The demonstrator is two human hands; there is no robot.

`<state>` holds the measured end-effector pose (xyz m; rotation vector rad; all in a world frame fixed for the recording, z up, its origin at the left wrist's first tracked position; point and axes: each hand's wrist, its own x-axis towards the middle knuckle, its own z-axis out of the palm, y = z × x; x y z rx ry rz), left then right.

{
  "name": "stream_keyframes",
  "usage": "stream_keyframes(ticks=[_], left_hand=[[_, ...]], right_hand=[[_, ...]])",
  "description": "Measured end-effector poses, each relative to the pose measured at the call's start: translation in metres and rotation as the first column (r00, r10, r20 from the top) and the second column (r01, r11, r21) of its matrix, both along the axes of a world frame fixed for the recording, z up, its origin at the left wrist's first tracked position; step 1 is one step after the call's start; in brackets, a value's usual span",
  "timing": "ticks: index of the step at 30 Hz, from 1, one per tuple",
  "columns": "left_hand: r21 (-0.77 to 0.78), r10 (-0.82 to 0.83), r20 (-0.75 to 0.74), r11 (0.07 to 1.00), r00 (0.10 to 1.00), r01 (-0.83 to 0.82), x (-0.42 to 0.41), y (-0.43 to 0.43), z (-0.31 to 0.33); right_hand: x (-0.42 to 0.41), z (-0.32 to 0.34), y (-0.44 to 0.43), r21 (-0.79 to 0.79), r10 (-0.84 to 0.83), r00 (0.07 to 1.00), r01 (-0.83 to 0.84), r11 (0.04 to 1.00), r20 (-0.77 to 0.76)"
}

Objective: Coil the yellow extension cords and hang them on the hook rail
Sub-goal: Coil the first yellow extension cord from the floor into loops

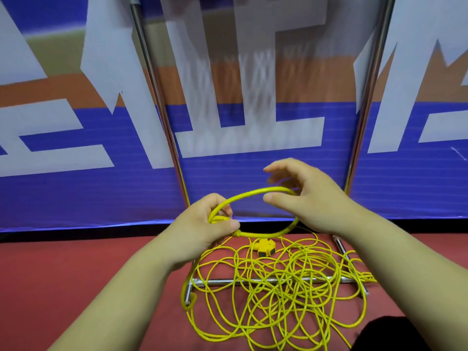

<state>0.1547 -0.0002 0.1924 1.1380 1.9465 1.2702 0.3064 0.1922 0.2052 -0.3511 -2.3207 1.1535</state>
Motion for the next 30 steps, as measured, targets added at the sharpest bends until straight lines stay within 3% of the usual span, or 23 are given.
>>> stream_keyframes(ticks=[4, 8, 16, 24, 30], left_hand=[[-0.024, -0.029, -0.01, 0.999, 1.0, 0.029, 0.0, 0.003, -0.001], [0.058, -0.002, 0.152, 0.998, 0.988, -0.007, 0.0, 0.003, -0.002], [0.363, -0.024, 0.436, 0.919, 0.9, -0.151, 0.001, 0.009, 0.005], [0.42, -0.029, 0.449, 0.889, 0.893, -0.183, 0.002, 0.015, 0.007], [0.436, -0.028, 0.45, 0.879, 0.892, -0.193, 0.002, 0.015, 0.007]], right_hand=[[-0.002, 0.0, -0.003, 0.169, 0.134, 0.958, -0.18, 0.969, 0.254], [-0.003, -0.001, -0.004, 0.042, 0.255, 0.88, -0.296, 0.954, 0.401], [-0.01, -0.004, -0.011, -0.208, 0.386, 0.877, -0.337, 0.918, 0.285], [-0.017, -0.006, -0.014, -0.137, 0.282, 0.937, -0.257, 0.957, 0.208], [-0.022, -0.01, -0.019, -0.188, 0.31, 0.925, -0.272, 0.944, 0.221]])
